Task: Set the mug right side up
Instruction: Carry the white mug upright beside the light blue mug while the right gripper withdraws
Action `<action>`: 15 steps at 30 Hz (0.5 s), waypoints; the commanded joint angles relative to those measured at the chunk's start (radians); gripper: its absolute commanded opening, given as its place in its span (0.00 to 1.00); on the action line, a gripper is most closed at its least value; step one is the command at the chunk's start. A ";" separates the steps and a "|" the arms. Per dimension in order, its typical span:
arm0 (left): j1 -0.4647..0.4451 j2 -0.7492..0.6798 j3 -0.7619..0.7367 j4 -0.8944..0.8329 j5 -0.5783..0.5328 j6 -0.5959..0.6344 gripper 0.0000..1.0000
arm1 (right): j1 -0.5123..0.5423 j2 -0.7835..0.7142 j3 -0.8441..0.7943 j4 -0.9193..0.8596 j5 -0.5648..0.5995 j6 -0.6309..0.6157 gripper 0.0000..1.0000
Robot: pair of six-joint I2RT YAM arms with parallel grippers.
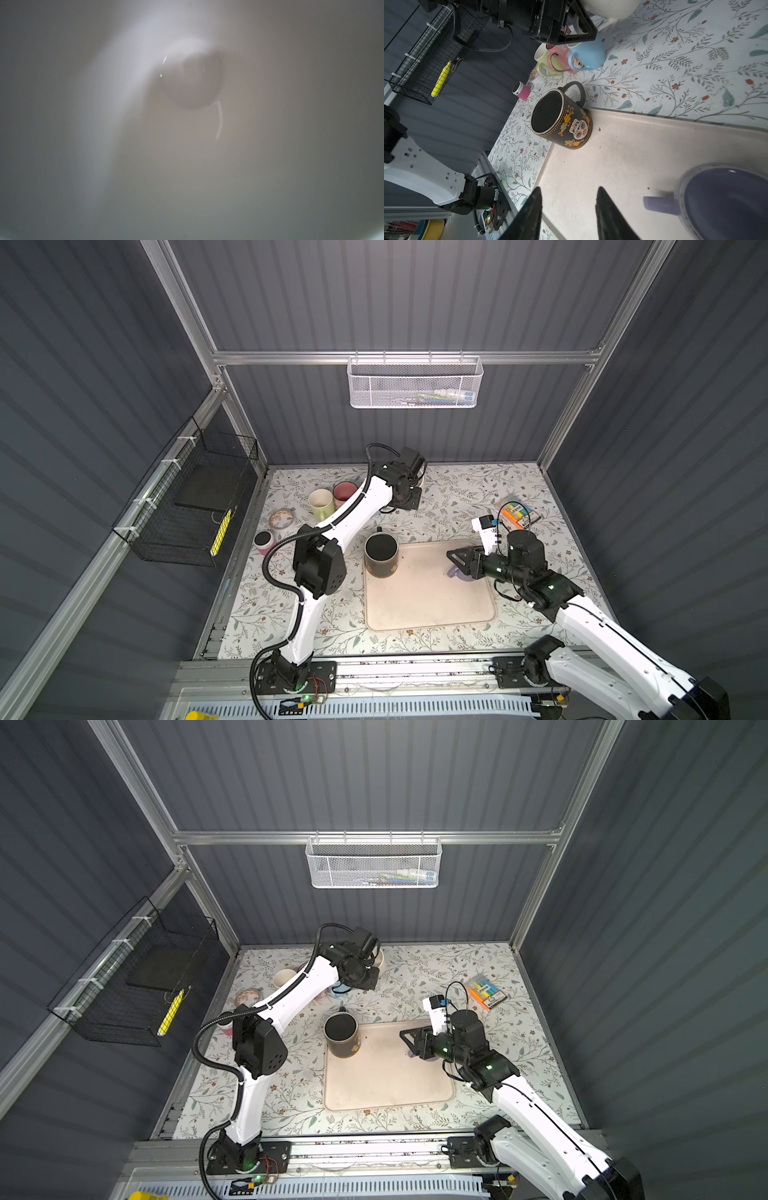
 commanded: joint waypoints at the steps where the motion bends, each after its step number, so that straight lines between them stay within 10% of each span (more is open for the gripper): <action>1: 0.003 0.029 0.122 -0.143 -0.046 -0.034 0.00 | 0.003 -0.027 -0.011 0.024 0.010 0.032 0.44; 15: 0.057 0.144 0.209 -0.223 -0.016 -0.086 0.00 | 0.004 -0.169 -0.021 -0.018 -0.002 0.052 0.43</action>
